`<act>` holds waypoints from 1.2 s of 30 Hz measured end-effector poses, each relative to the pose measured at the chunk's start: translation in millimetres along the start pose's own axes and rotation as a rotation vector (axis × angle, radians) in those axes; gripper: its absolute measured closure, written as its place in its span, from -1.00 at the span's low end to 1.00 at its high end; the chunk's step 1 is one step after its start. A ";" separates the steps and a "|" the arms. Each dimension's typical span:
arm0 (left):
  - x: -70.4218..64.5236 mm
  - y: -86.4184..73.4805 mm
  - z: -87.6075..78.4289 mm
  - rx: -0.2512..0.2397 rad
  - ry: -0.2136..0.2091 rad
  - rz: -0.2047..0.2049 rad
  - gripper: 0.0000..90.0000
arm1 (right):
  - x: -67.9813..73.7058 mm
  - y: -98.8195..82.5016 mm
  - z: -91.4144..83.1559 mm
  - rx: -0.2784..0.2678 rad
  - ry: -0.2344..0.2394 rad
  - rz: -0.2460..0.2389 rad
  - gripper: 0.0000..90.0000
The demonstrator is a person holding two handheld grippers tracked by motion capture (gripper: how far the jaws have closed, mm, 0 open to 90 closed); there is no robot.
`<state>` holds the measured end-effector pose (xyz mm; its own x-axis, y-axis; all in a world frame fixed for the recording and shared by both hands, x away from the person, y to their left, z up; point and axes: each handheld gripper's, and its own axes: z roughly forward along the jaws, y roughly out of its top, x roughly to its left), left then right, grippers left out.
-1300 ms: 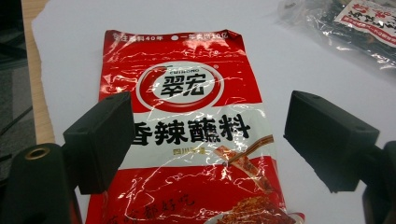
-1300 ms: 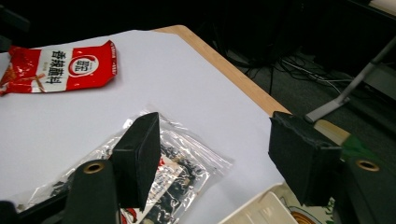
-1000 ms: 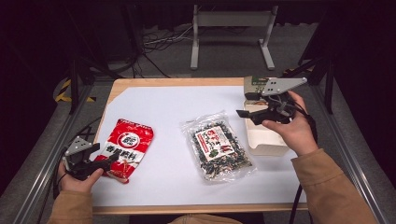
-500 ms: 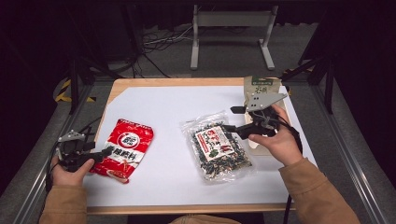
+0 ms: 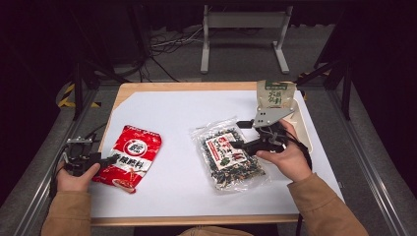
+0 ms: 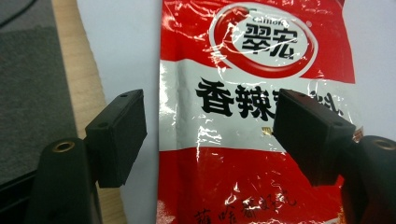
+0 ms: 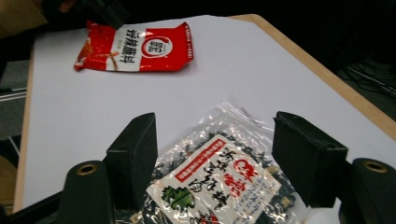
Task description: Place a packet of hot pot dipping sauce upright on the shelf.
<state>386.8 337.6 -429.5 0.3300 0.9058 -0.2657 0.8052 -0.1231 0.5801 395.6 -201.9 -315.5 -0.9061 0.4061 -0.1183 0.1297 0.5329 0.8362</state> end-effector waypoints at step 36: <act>-11.8 -4.3 4.4 0.032 0.001 0.006 0.57 | 8.9 -4.7 9.2 0.002 0.029 -0.005 -0.32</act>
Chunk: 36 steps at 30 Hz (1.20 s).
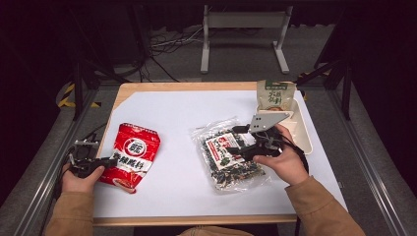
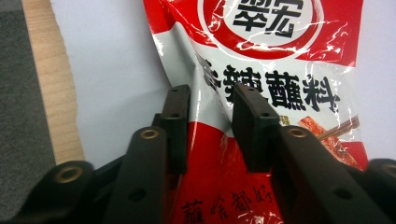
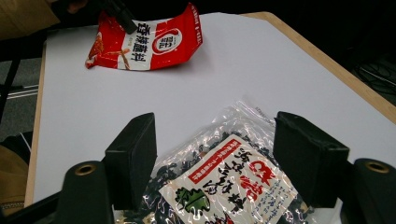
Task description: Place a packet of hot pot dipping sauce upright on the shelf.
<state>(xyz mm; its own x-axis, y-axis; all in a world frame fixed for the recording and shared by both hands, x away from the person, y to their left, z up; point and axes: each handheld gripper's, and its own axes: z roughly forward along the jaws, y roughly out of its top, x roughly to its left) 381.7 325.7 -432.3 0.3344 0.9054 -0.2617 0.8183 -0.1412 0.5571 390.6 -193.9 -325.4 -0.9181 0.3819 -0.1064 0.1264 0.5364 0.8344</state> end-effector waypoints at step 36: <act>-71.3 8.9 -47.5 -0.290 -0.169 0.171 0.83 | 21.2 -2.4 9.4 -0.073 0.068 0.117 -0.08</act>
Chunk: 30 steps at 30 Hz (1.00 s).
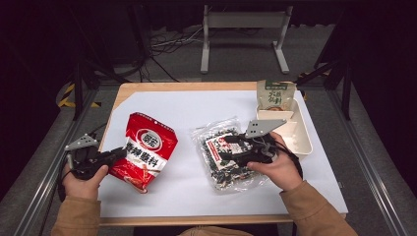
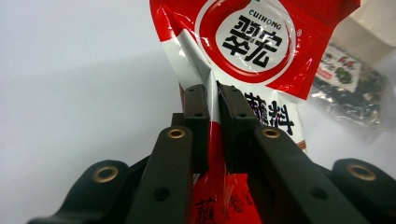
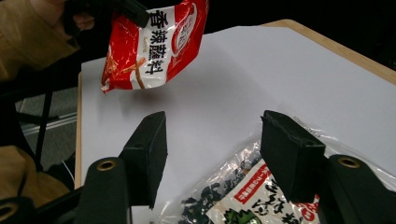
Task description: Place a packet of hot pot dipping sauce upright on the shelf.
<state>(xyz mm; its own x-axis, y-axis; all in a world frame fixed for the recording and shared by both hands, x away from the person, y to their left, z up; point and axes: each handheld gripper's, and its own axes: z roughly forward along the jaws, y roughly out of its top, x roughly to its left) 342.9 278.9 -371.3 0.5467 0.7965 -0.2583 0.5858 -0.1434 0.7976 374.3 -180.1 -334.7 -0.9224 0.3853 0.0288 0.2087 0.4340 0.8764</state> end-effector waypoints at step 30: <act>-67.6 19.4 44.9 -0.045 -0.197 0.122 0.83 | 21.3 -21.7 56.9 -0.052 0.072 0.239 0.04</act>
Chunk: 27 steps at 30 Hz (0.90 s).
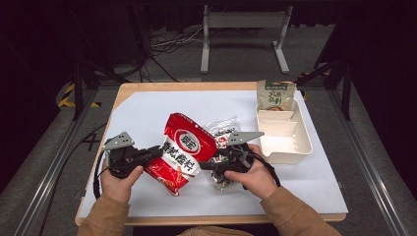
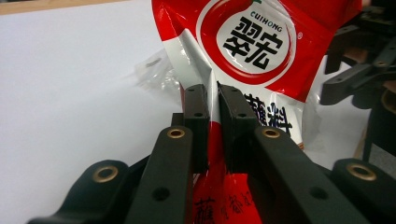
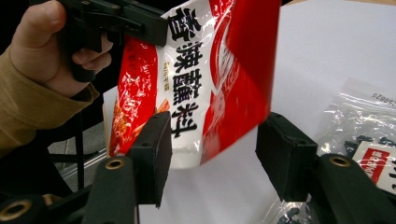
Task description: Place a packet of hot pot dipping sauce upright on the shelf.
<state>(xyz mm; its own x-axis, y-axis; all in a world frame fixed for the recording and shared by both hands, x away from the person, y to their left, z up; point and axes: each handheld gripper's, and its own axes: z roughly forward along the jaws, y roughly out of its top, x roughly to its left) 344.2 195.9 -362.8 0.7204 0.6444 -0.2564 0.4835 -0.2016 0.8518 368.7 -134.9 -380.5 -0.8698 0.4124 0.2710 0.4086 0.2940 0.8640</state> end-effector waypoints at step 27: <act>-9.8 -4.8 12.1 0.006 -0.047 0.033 0.83 | -3.8 14.6 -23.8 -0.034 0.018 -0.031 1.00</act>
<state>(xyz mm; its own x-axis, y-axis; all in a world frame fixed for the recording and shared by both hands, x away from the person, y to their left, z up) 340.8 181.6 -369.9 0.7584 0.6022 -0.2494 0.4620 -0.2268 0.8574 371.4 -152.7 -358.7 -0.8865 0.3884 0.2514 0.3726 0.2771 0.8857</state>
